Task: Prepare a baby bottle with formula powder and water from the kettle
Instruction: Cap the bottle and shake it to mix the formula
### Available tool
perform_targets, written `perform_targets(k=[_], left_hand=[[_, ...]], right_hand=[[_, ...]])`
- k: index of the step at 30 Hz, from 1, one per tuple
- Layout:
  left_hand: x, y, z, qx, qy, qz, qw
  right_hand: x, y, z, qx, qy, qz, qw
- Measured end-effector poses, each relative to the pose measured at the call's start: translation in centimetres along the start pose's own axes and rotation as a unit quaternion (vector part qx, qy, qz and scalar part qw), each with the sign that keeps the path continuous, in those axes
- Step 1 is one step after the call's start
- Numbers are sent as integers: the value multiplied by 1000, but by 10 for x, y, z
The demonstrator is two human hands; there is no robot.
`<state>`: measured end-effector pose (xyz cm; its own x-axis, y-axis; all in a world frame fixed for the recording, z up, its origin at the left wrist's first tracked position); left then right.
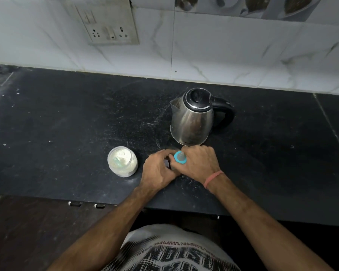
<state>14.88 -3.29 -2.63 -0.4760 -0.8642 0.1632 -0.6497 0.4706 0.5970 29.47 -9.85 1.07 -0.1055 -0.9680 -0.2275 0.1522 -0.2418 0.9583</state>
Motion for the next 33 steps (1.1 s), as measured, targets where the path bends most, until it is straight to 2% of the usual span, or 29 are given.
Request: perform_targets(k=[2, 6, 9, 11, 13, 18, 20, 25, 29, 31, 33], left_hand=[[0, 0, 1, 3, -4, 0, 1000], [0, 0, 1, 5, 0, 7, 1000], [2, -1, 2, 16, 5, 13, 1000], [2, -2, 3, 22, 11, 14, 1000], [3, -2, 4, 24, 21, 14, 999], [2, -3, 3, 35, 33, 18, 999], [3, -2, 2, 38, 36, 22, 998], [3, -2, 2, 33, 43, 24, 998], [3, -1, 2, 19, 42, 24, 999], [3, -1, 1, 17, 43, 24, 999], [4, -1, 0, 18, 42, 25, 999]], right_hand=[[5, -1, 2, -1, -28, 10, 1000], [13, 3, -1, -31, -65, 83, 994], [24, 16, -14, -117, -46, 123, 984], [36, 25, -26, -173, -60, 112, 977], [50, 31, -36, -159, -91, 124, 975], [73, 26, -47, -103, -175, 291, 935], [79, 19, -46, -109, -190, 299, 929], [82, 15, -42, -127, -199, 241, 941], [68, 34, -37, -218, -226, 67, 947], [59, 49, -31, -290, -246, -39, 924], [48, 61, -23, -346, -246, -96, 900]])
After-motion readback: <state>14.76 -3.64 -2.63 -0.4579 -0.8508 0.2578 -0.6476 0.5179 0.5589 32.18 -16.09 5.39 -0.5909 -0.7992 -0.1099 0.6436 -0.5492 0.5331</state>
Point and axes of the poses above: each hand's wrist, its own x-axis away from the middle knuckle, its own y-axis out of the back of the hand, z = x × y, the point moved 4 cm from there along -x, towards the middle knuckle, and after that the axes turned 12 degrees about y, right-handed, at the moved point
